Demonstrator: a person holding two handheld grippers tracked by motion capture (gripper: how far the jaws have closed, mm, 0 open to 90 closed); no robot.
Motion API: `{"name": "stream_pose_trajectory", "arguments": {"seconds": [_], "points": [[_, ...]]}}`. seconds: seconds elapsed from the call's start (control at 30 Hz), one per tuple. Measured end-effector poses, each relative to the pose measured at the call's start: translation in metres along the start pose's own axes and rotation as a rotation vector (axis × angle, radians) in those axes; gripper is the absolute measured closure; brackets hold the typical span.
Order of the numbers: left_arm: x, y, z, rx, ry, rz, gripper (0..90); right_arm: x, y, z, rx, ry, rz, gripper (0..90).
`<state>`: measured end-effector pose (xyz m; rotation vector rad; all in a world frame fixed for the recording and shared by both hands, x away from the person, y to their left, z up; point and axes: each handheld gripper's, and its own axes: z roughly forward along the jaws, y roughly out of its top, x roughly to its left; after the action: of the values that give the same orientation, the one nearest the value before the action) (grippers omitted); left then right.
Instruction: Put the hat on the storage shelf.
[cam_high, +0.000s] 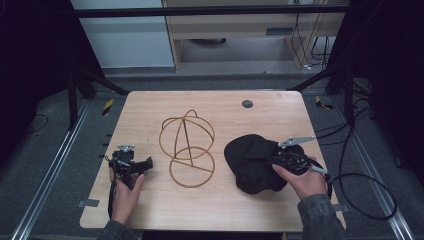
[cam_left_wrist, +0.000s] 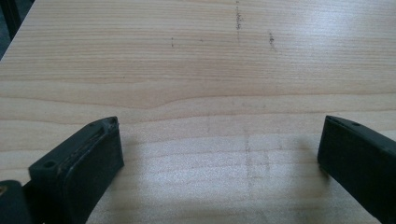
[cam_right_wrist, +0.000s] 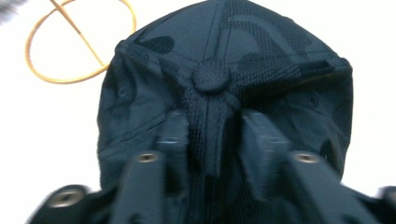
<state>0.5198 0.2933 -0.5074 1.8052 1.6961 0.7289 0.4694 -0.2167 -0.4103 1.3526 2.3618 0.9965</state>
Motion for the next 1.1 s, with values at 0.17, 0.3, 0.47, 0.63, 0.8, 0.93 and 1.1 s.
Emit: {"name": "stream_pose_trajectory", "arguments": {"seconds": [0.17,0.3,0.47,0.63,0.8,0.93,1.1], "points": [[0.000,0.000,0.000,-0.001,0.000,-0.001,0.0,-0.003,0.001,0.000,-0.009,0.038,0.009,82.6],[0.000,0.000,0.000,-0.003,0.000,-0.003,0.0,-0.005,0.009,-0.004,-0.006,0.066,0.021,85.2],[0.000,0.000,0.000,-0.001,-0.001,0.000,0.0,-0.008,0.024,-0.013,-0.013,0.102,0.059,86.0],[0.000,0.000,0.000,0.001,-0.002,0.002,0.0,-0.009,0.039,-0.026,-0.031,0.151,0.119,86.3],[0.001,0.000,-0.001,0.002,-0.016,0.015,0.0,-0.006,0.056,-0.041,-0.077,0.121,0.119,86.2],[0.002,-0.001,-0.001,0.001,-0.021,0.022,0.0,-0.007,0.067,-0.051,-0.122,0.109,0.129,86.3],[0.001,-0.001,-0.001,0.001,-0.022,0.022,0.0,-0.005,0.084,-0.070,-0.202,0.087,0.133,86.3]]}}
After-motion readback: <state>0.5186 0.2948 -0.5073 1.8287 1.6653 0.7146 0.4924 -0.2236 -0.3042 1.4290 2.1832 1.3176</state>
